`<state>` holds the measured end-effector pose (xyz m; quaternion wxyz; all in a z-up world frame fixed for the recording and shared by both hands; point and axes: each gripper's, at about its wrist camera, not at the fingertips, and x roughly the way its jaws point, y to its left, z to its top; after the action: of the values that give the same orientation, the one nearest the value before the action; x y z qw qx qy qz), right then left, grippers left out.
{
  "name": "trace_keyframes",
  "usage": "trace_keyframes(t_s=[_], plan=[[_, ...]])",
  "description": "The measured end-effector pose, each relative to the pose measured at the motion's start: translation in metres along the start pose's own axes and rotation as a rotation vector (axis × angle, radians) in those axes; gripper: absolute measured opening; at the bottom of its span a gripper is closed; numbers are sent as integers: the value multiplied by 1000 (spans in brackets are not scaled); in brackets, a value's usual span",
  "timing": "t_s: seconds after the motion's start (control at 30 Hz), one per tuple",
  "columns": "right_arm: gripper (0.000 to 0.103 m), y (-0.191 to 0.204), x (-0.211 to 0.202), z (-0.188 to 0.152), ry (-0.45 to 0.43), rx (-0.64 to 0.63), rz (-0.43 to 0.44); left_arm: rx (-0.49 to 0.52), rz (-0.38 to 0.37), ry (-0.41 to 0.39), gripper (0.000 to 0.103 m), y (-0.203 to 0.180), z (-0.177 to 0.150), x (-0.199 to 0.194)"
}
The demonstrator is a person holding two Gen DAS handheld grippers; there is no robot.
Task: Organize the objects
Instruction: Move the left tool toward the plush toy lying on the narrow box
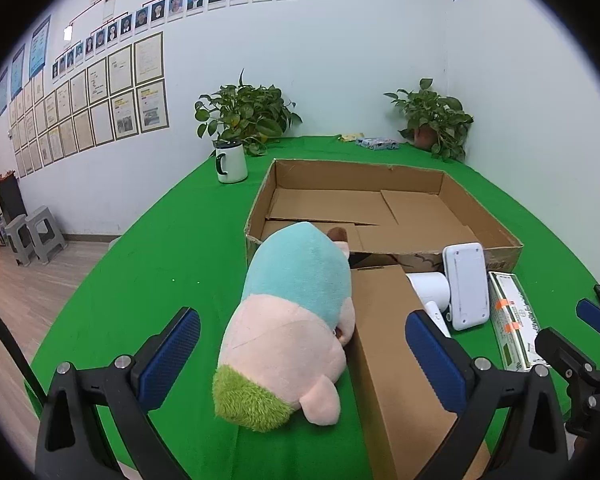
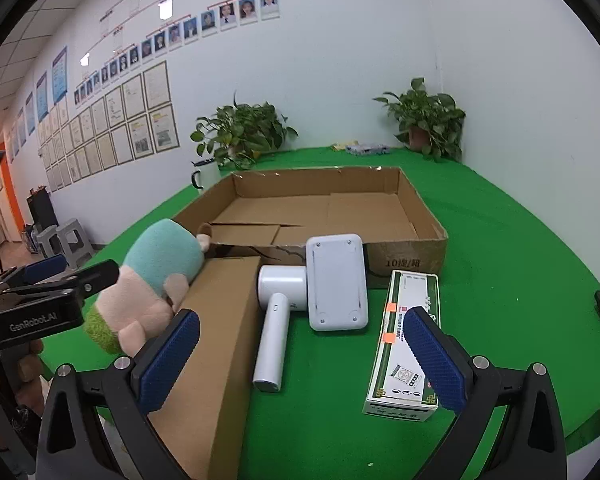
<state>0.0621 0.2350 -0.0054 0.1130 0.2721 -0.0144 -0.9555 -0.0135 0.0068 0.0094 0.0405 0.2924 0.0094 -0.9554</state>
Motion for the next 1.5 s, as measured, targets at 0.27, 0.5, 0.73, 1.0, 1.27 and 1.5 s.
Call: trace_keyframes(t_s=[0.27,0.5,0.73,1.0,1.27,1.5], plan=[[103,-8,21,7,54,34,1,17,4,35,102,-4,-3,12],[103,-11,26,9,66,54,7,24,5,43,102,-5,-3,6],[103,-13,19,3,47,51,6,24,27,29,102,-9,-7,-7],[103,-18,4,-8,28,58,6,39,34,16,102,-10,-9,-16],[103,-19,-2,-12,37,67,-12,41,4,23,102,-9,-12,-9],[103,-16,-7,-15,45,72,-3,36,3,30,102,-4,-17,-10]])
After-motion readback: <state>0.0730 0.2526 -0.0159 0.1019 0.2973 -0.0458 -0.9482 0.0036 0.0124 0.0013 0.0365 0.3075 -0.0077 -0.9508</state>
